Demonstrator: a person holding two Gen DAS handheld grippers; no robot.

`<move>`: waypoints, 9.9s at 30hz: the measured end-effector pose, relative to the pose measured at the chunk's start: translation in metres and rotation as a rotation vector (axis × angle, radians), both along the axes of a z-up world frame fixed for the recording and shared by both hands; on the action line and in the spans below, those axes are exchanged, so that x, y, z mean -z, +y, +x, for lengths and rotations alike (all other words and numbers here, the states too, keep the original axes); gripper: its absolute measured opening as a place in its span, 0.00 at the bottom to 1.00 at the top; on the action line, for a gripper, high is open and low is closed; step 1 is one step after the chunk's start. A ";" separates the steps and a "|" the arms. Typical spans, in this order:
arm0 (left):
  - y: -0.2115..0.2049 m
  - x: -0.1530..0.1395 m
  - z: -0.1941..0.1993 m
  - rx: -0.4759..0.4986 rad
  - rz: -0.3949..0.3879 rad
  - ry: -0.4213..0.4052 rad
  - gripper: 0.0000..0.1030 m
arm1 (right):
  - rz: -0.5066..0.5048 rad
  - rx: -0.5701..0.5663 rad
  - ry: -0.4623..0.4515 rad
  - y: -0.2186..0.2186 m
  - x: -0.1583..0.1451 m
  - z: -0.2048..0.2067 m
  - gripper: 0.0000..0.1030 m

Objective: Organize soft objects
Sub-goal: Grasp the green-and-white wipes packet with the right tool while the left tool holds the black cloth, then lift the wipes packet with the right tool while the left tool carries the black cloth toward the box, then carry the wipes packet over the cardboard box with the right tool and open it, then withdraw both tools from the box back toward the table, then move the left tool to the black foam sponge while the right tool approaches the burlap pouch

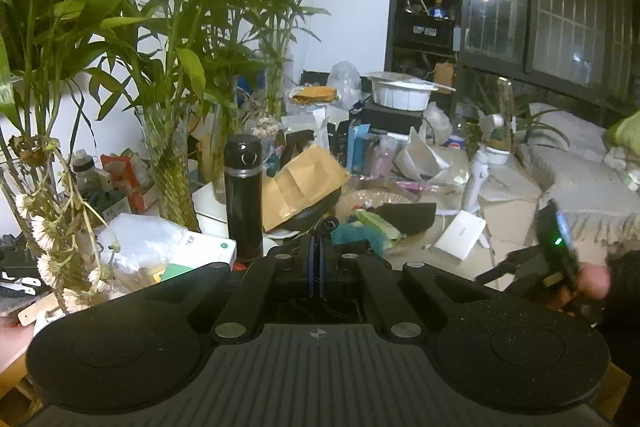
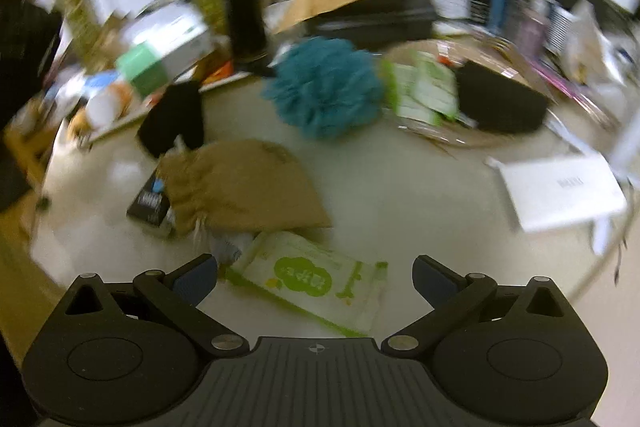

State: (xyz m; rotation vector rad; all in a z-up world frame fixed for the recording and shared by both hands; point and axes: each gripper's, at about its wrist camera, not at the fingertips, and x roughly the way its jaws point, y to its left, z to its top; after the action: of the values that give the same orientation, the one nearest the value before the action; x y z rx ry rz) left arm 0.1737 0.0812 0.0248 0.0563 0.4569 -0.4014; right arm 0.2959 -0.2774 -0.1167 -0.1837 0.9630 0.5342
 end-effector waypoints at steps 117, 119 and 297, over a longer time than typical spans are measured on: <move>-0.026 0.036 -0.186 -0.057 0.192 0.124 0.64 | 0.223 -0.075 -0.084 0.007 -0.140 -0.220 0.51; -0.026 0.037 -0.186 -0.056 0.195 0.125 0.64 | 0.229 -0.075 -0.081 0.009 -0.141 -0.218 0.51; 0.031 0.080 0.035 -0.155 0.022 0.221 0.64 | 0.273 -0.155 -0.014 0.014 -0.058 0.012 0.96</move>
State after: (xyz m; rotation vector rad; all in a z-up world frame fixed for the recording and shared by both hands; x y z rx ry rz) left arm 0.2088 0.1123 -0.0554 -0.0027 0.6796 -0.2505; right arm 0.3083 -0.2636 -0.0583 -0.0165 0.8564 0.7996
